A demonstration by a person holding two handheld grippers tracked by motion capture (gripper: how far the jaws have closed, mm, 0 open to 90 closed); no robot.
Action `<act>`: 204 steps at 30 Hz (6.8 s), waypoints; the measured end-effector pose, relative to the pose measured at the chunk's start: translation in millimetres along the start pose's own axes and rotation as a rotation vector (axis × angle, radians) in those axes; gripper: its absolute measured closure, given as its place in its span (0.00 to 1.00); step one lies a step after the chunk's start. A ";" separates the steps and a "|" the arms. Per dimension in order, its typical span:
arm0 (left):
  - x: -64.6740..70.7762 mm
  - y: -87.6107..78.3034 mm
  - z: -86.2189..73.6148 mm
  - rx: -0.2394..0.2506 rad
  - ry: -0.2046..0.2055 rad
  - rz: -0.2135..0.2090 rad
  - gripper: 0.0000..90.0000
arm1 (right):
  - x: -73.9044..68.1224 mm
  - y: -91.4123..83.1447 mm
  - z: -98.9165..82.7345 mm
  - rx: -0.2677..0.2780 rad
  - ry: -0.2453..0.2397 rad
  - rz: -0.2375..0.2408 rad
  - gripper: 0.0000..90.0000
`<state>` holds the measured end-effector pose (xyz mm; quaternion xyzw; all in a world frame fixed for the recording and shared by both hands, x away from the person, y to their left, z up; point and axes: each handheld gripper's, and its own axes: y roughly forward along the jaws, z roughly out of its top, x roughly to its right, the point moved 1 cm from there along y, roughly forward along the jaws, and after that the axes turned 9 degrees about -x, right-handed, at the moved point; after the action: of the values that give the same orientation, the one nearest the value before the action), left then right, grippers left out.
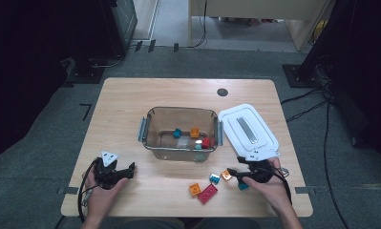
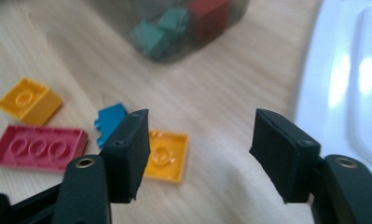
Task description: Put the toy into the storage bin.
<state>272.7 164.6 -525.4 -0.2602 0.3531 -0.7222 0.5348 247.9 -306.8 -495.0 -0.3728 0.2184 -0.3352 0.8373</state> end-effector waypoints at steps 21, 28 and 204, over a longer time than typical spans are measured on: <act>0.0 0.0 0.0 0.000 0.000 0.000 0.15 | -16.8 23.8 -8.0 -0.111 -0.117 -0.021 0.67; 0.0 0.0 0.0 0.000 0.000 0.000 0.15 | -10.3 19.7 -6.8 -0.097 -0.079 -0.020 0.67; 0.0 -0.1 0.0 -0.001 0.001 0.000 0.15 | -27.9 -18.4 -39.9 -0.188 0.128 -0.096 0.51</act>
<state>272.6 164.7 -525.3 -0.2604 0.3536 -0.7222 0.5345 197.1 -314.8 -502.6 -0.4375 0.2838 -0.3762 0.7659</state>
